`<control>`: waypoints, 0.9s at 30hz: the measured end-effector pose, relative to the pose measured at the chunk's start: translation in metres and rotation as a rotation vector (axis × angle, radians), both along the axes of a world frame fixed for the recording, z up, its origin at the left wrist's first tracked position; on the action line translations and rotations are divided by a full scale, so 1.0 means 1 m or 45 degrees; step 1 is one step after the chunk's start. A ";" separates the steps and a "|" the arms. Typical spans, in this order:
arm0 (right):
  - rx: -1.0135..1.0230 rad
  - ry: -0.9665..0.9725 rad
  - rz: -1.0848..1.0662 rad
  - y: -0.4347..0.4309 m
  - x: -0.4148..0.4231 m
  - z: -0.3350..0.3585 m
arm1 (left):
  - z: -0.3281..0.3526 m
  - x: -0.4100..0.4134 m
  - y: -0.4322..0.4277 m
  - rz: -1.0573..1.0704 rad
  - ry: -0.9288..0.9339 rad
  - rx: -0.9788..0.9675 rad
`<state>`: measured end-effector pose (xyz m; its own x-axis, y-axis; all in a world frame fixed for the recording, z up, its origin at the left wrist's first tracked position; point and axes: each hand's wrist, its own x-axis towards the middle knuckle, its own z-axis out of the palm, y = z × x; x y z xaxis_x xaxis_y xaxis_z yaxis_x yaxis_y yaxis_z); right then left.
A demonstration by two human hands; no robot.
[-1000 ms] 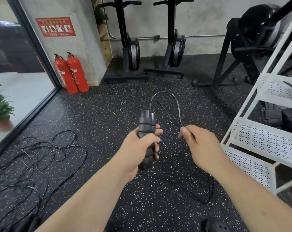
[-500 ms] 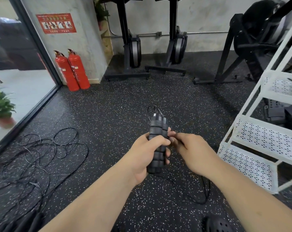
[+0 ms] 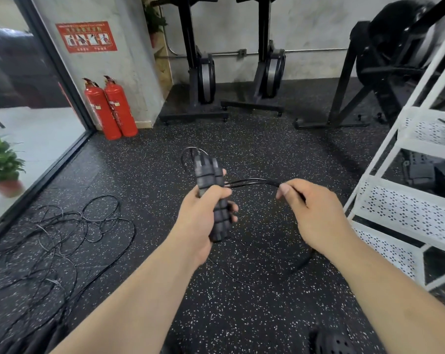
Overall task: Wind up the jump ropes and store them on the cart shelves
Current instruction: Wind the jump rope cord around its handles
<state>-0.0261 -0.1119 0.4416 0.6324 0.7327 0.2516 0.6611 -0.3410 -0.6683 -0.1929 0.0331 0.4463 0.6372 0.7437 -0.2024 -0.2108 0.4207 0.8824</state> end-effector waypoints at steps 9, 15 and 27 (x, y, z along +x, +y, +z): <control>-0.279 -0.009 0.138 0.014 -0.024 -0.017 | -0.014 0.010 -0.041 -0.384 0.108 0.033; -0.338 -0.007 0.200 0.001 0.008 -0.001 | -0.002 0.003 -0.005 -0.213 0.037 0.047; -0.244 -0.156 0.123 0.009 -0.012 -0.016 | -0.011 0.006 -0.035 -0.339 0.067 -0.146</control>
